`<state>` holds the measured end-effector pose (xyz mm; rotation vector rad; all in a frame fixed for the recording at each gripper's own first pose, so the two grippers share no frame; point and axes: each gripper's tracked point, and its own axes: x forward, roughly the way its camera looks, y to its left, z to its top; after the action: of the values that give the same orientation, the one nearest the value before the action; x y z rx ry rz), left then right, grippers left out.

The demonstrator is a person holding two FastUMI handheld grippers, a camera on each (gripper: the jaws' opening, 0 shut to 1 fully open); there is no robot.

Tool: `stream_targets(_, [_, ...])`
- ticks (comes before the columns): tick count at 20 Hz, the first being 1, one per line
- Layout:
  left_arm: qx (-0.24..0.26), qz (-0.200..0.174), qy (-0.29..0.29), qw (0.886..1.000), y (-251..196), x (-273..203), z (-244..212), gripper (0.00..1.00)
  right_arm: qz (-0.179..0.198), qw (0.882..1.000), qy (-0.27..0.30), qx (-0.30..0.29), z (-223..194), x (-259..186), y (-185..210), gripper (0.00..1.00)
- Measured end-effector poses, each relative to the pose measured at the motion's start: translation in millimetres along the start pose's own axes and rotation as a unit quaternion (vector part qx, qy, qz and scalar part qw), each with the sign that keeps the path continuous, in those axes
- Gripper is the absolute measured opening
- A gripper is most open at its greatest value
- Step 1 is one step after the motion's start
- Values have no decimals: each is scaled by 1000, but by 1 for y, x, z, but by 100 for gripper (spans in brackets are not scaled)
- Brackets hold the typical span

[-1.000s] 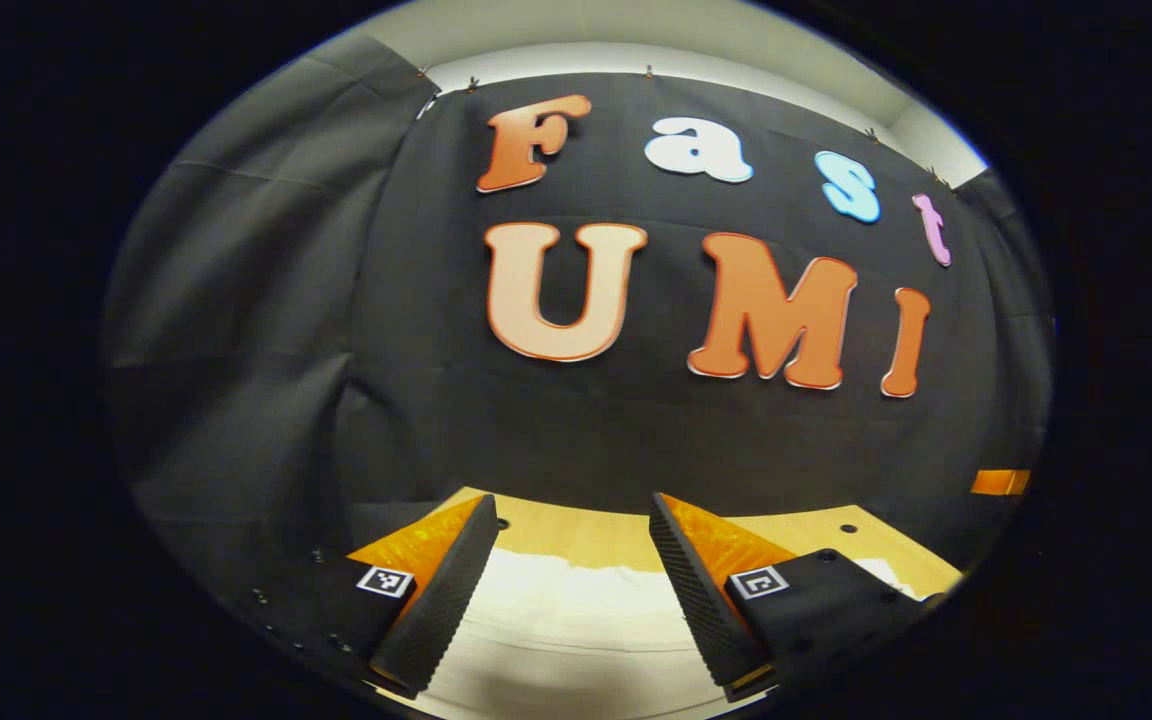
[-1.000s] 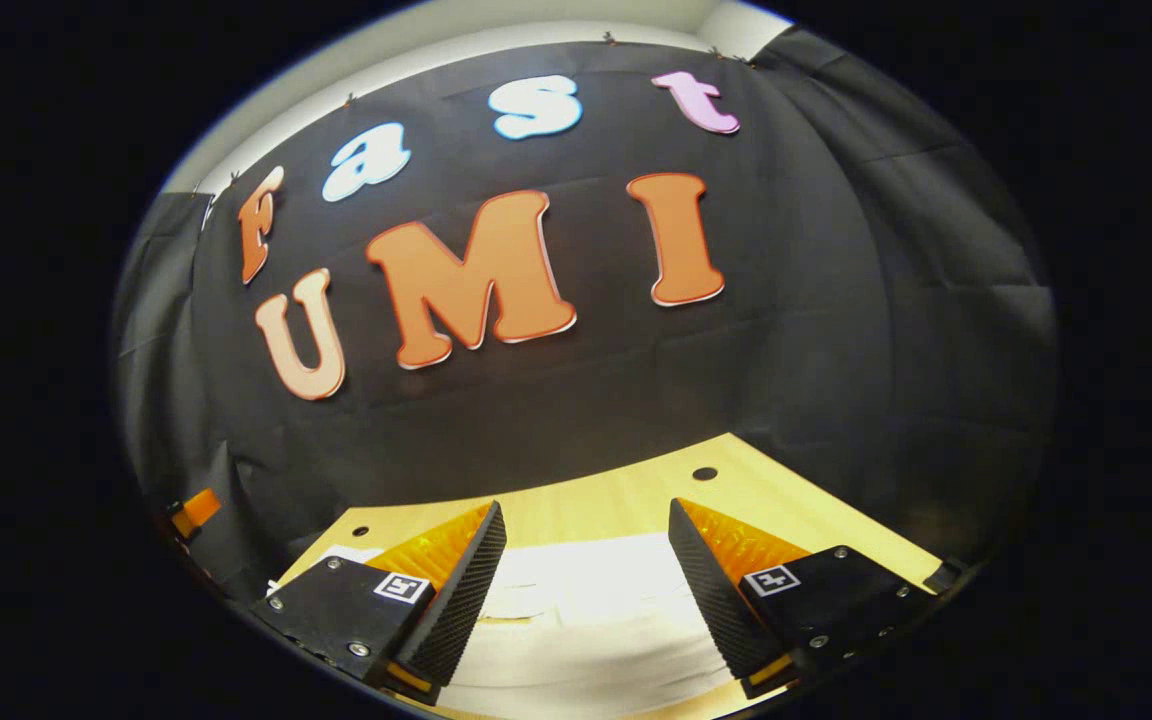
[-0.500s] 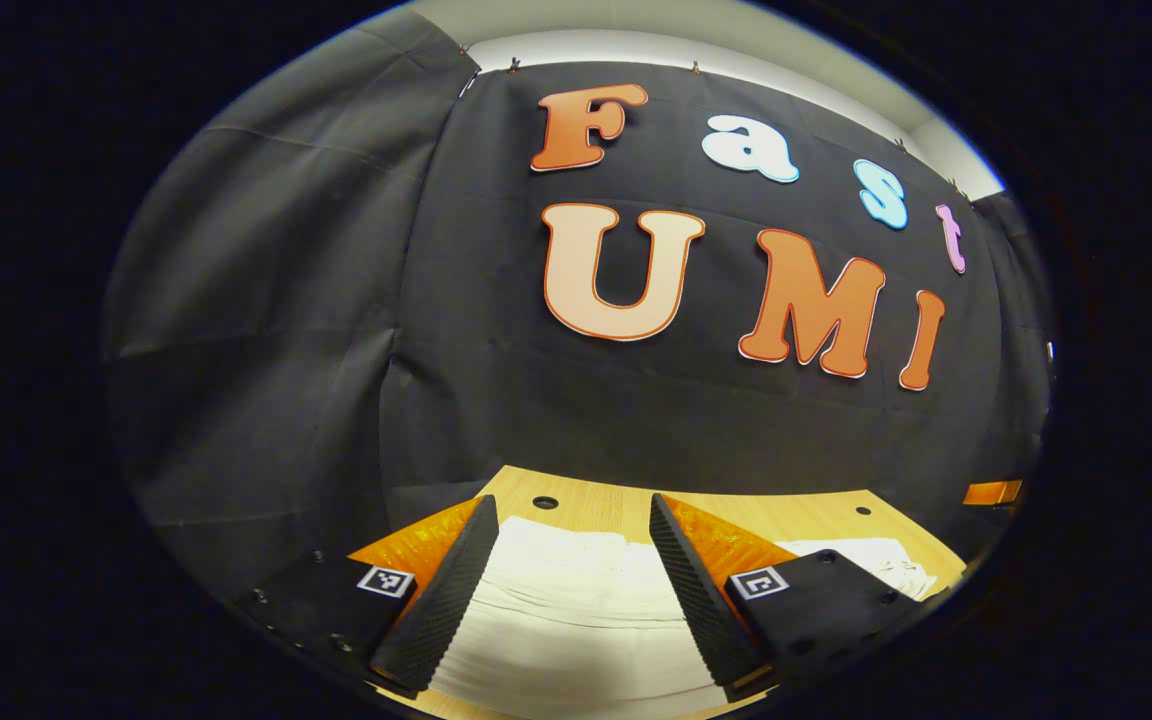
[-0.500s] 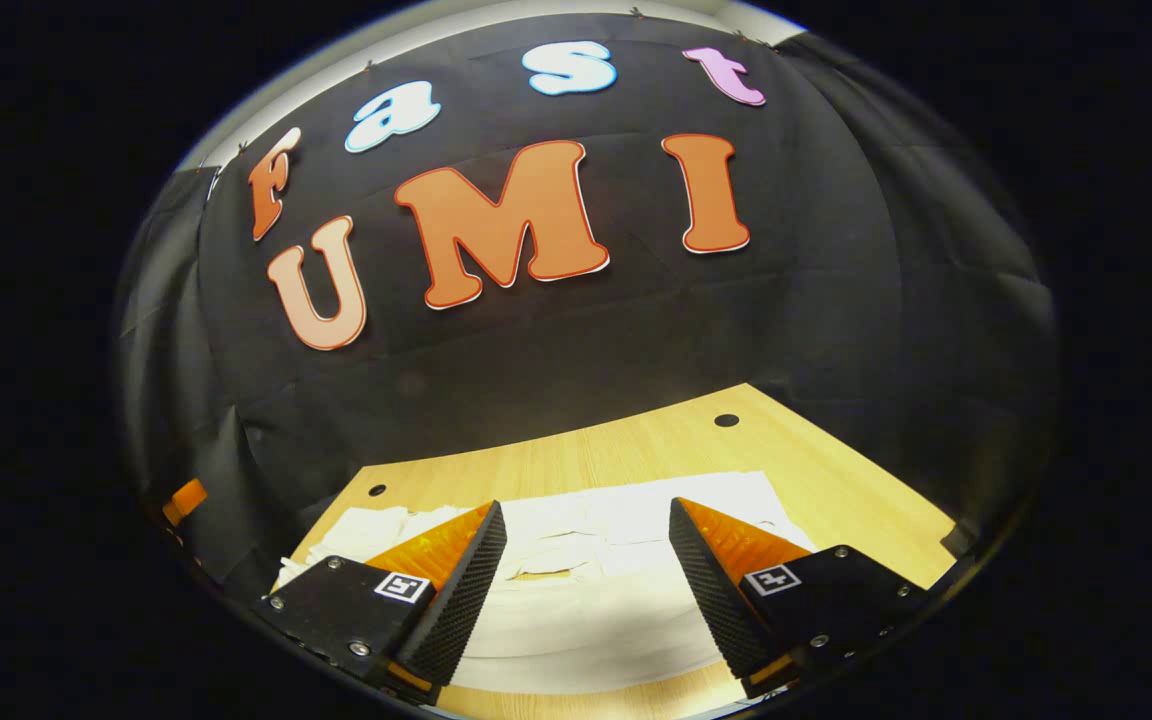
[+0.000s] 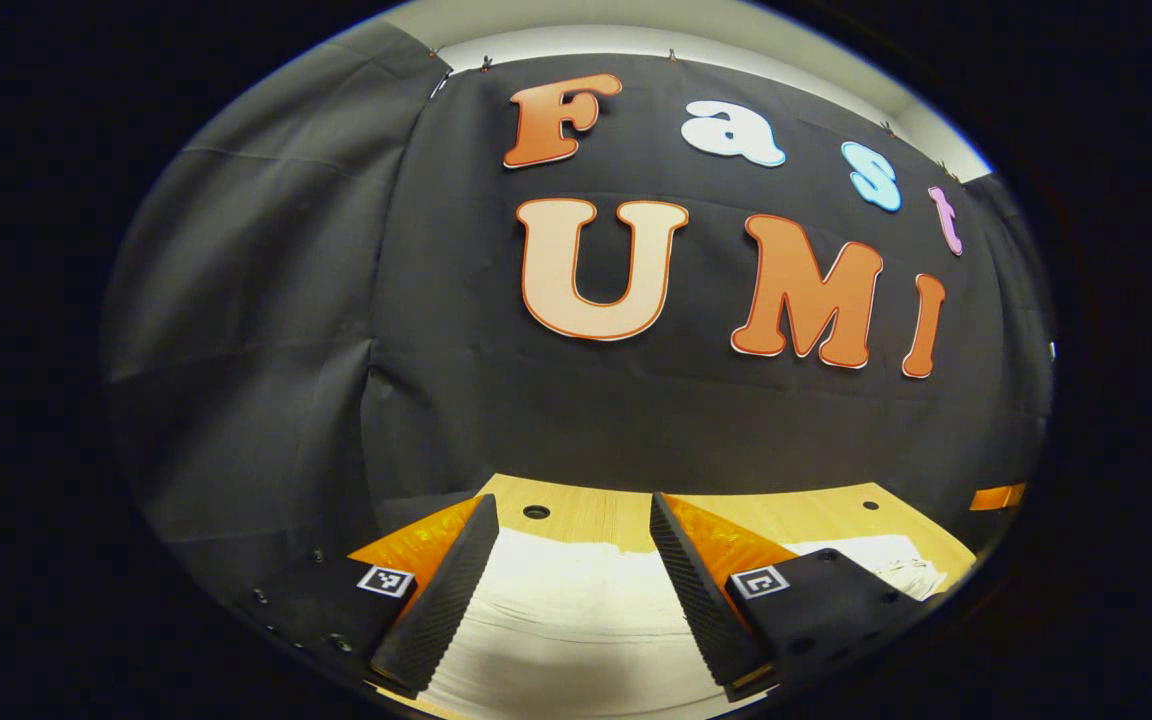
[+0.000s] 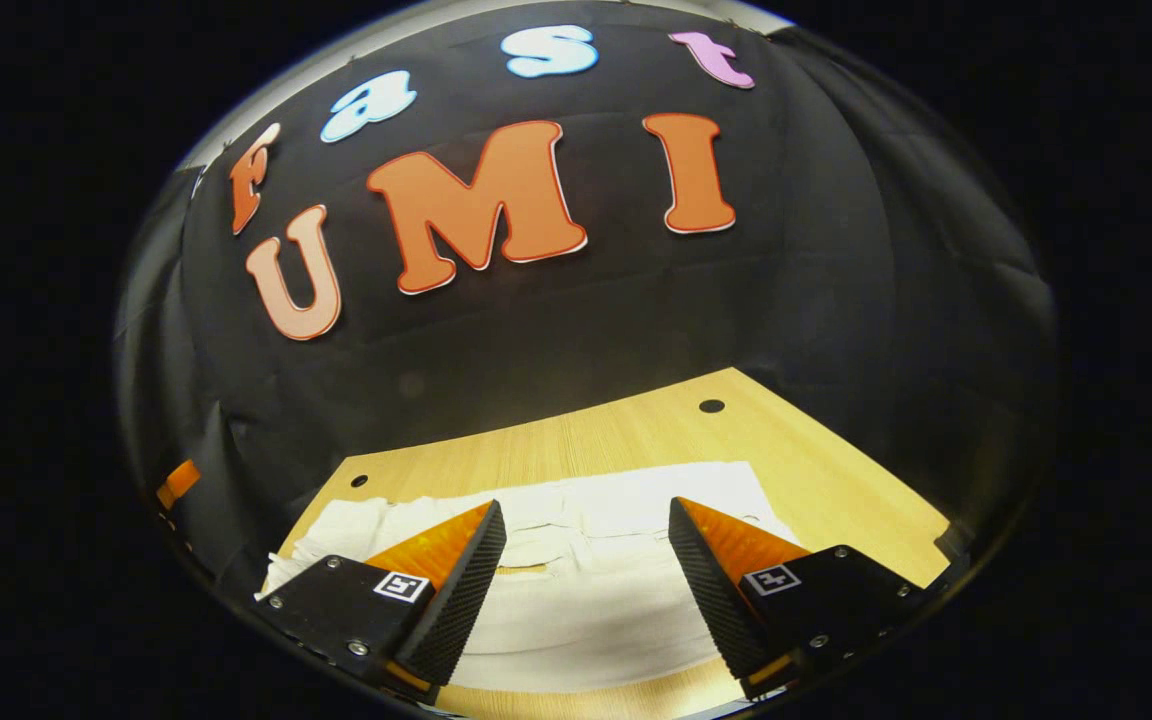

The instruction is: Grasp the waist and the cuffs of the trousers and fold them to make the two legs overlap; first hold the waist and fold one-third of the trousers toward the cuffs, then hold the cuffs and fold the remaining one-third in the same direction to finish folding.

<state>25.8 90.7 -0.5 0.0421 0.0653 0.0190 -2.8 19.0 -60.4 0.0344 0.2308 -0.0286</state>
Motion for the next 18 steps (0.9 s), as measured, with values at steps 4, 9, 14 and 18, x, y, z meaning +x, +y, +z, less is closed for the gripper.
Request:
stream_targets(4, [17, 9, 3, 1000, -18, 14, -3, 100, -3, 997, 50, 60, -19, 21, -28, 99])
stream_targets(9, [21, 17, 12, 1000, -42, 24, -16, 99, -26, 980, 116, 157, -56, 34, -79, 98])
stream_targets(14, [24, 21, 22, 999, -52, 35, -25, 99, -70, 947, 200, 241, -112, 32, -122, 98])
stream_targets(18, [33, 8, 36, 999, -58, 60, -28, 100, -116, 908, 241, 321, -149, 21, -141, 99])
